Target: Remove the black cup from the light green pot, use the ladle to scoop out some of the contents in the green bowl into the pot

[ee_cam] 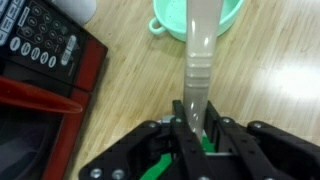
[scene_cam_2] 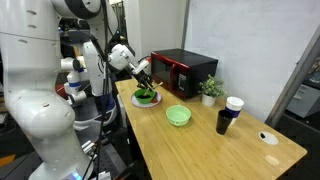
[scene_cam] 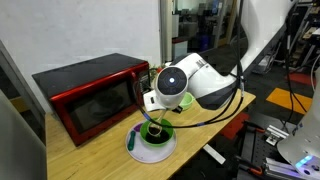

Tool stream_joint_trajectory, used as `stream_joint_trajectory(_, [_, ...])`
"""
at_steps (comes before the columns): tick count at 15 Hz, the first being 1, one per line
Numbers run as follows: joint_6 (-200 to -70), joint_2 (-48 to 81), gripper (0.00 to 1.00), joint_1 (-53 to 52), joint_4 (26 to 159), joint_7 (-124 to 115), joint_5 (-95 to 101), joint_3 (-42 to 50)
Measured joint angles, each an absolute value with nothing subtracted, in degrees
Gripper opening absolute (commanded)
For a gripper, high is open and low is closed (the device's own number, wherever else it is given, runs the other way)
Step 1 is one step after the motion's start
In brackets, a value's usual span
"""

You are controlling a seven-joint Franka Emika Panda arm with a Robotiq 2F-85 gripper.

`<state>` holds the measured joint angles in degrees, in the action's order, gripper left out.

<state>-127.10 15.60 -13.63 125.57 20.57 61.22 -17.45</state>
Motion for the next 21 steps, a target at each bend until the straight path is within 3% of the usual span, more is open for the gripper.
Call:
stream_joint_trajectory(8, [-135.5,15.1,0.06,-10.9,126.4,29.4,54.9,-15.8])
stream_joint_trajectory(21, [-137.6,8.7,0.06,-11.1,131.6,34.8,49.9,-16.0])
